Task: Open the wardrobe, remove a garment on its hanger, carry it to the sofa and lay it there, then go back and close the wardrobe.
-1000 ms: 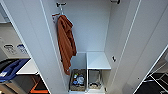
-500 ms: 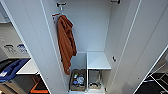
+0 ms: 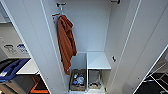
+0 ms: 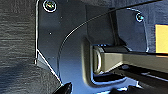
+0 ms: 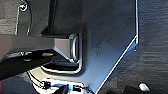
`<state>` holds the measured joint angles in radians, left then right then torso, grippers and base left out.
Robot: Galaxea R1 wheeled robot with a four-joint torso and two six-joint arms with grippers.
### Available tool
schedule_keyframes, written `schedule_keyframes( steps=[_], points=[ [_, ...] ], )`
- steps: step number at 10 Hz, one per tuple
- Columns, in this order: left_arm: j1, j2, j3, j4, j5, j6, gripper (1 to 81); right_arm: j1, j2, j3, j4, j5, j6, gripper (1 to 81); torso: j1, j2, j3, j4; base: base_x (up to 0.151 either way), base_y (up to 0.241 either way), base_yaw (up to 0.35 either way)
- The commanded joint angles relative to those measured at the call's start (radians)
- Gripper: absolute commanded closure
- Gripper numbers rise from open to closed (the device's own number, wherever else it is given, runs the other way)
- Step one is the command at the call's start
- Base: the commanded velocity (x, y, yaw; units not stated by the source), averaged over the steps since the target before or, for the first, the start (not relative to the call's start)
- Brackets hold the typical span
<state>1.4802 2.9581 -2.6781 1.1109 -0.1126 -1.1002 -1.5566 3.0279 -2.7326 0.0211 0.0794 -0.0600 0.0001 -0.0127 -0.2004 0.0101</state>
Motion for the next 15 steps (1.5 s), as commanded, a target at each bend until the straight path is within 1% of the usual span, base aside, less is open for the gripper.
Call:
schedule_keyframes(
  steps=[1, 6, 11, 12, 13, 14, 15],
  points=[
    [-0.017, -0.008, 0.0, 0.001, 0.036, 0.003, 1.0, 0.02, 0.002, 0.001, -0.001, -0.064, -0.004, 1.0, 0.0, 0.0, 0.0, 0.0, 0.07, 0.0, 0.0],
    [-0.016, -0.01, 0.0, 0.0, 0.034, 0.003, 1.0, 0.017, 0.005, 0.004, -0.003, -0.064, -0.004, 1.0, 0.001, -0.001, 0.0, 0.0, 0.096, 0.0, 0.0],
    [-0.014, -0.009, 0.0, 0.0, 0.037, -0.001, 1.0, 0.019, 0.005, 0.005, -0.009, -0.064, -0.004, 1.0, 0.002, 0.0, 0.0, 0.0, 0.0, 0.0, 0.0],
    [-0.014, -0.013, 0.0, -0.002, 0.037, -0.001, 1.0, 0.019, 0.005, 0.005, -0.009, -0.064, -0.004, 1.0, 0.002, 0.0, 0.099, 0.0, 0.0, 0.0, 0.0],
    [-0.014, -0.014, 0.0, -0.002, 0.037, -0.003, 1.0, 0.02, 0.007, 0.007, -0.01, -0.064, -0.004, 1.0, 0.002, 0.0, 0.101, 0.0, 0.0, 0.0, 0.0],
    [-0.013, -0.016, 0.0, -0.002, 0.034, -0.003, 1.0, 0.02, 0.007, 0.007, -0.004, -0.064, -0.004, 1.0, 0.002, 0.0, 0.113, 0.0, 0.0, 0.0, 0.0],
    [-0.014, -0.014, 0.0, -0.005, 0.033, -0.01, 1.0, 0.02, 0.007, 0.007, -0.003, -0.064, -0.004, 1.0, 0.002, 0.0, 0.139, 0.0, 0.0, 0.0, 0.0]
  ],
)
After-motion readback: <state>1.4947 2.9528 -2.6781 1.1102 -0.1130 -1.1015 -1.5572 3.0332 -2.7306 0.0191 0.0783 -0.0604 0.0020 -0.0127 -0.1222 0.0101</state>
